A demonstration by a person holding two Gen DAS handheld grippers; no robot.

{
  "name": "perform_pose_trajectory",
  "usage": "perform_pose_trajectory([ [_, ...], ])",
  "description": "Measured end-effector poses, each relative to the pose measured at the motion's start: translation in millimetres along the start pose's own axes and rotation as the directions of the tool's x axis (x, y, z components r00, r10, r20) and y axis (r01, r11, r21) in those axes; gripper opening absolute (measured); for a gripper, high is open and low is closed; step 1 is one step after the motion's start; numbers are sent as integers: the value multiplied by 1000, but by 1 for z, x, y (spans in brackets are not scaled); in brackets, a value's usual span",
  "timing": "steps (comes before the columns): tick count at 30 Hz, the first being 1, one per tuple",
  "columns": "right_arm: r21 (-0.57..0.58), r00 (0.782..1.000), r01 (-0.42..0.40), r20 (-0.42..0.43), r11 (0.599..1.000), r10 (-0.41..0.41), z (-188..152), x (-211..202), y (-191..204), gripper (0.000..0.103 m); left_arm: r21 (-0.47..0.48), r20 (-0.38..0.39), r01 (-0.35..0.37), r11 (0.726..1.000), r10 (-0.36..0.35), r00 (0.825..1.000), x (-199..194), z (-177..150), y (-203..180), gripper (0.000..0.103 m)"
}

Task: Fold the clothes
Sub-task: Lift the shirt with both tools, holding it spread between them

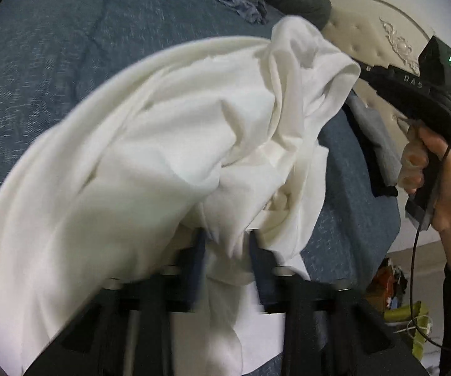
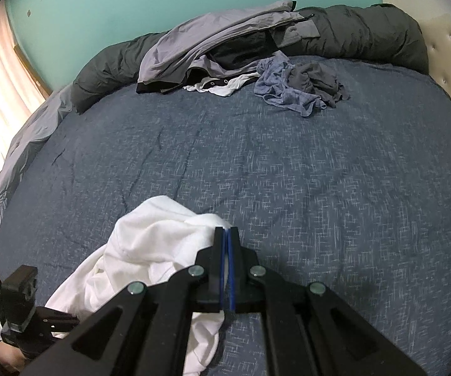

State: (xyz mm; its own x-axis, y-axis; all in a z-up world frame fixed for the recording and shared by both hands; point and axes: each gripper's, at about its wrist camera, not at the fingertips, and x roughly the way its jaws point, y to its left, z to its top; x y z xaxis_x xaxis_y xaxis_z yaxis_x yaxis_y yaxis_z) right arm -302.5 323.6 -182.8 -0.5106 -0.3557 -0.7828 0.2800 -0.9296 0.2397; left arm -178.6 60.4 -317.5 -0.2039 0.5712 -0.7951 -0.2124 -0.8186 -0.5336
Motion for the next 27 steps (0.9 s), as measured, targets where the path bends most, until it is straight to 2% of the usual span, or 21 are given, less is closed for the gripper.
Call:
perform_pose_trajectory([
  [4,-20,1000,-25,19,1000,25,0,-12,6,1,23,49,-8,1000,7,999,-26,3,-1,4],
  [8,-54,996,-51,70,997,55,5,-36,21,1,38,175,-43,998,36,984,-102,22,2,4],
  [11,-81,988,-68,133,994,79,11,-61,38,1,55,262,-106,993,88,961,-167,38,-3,4],
  [17,-139,957,-106,255,985,139,34,-127,81,1,78,391,-214,974,168,905,-277,60,-23,4],
  [22,-202,928,-110,330,973,173,56,-190,117,1,113,487,-291,950,202,850,-359,71,-63,4],
  [27,-242,888,-86,422,966,185,69,-260,140,1,128,556,-341,931,217,802,-414,78,-104,4],
])
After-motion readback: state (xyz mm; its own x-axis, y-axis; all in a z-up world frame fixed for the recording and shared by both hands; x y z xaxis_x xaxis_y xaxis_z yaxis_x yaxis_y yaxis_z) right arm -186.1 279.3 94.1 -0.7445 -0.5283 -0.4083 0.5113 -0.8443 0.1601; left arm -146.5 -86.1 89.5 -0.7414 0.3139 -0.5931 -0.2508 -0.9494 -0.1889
